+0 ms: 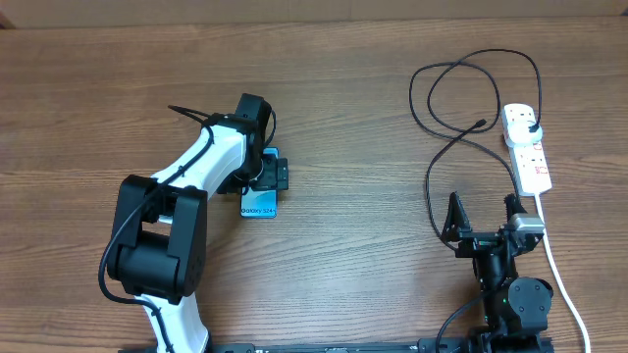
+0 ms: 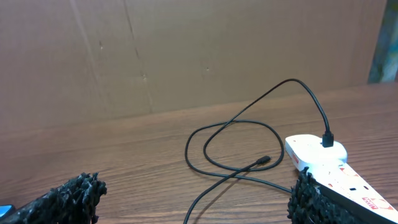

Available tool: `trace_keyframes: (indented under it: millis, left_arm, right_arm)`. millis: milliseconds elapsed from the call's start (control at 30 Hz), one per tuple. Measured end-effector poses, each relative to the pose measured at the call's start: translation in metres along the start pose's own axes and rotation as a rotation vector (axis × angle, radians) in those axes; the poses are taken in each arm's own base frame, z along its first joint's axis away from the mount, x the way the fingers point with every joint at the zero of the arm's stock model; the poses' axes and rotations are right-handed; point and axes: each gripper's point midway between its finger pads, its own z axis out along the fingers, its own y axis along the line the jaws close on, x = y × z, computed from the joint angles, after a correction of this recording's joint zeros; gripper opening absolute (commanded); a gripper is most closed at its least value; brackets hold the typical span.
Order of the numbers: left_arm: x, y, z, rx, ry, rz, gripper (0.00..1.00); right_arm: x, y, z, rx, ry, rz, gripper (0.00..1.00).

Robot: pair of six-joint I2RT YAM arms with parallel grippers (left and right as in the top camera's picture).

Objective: Plug charger to phone and switch on socket
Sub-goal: 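Close the left gripper on the phone's long edges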

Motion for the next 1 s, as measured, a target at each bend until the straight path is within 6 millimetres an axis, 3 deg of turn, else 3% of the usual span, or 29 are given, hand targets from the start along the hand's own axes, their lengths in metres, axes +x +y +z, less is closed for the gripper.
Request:
trace_keyframes:
  millis: [733, 1000]
  left_arm:
    - [0.0025, 0.0043, 0.0067, -0.042, 0.037, -0.041, 1.00]
    - [0.0018, 0.0033, 0.0080, -0.042, 0.044, -0.040, 0.88]
  right_arm:
    - [0.0000, 0.0001, 0.0000, 0.000, 0.000, 0.000, 1.00]
    - [0.0001, 0.0000, 0.0000, 0.000, 0.000, 0.000, 1.00]
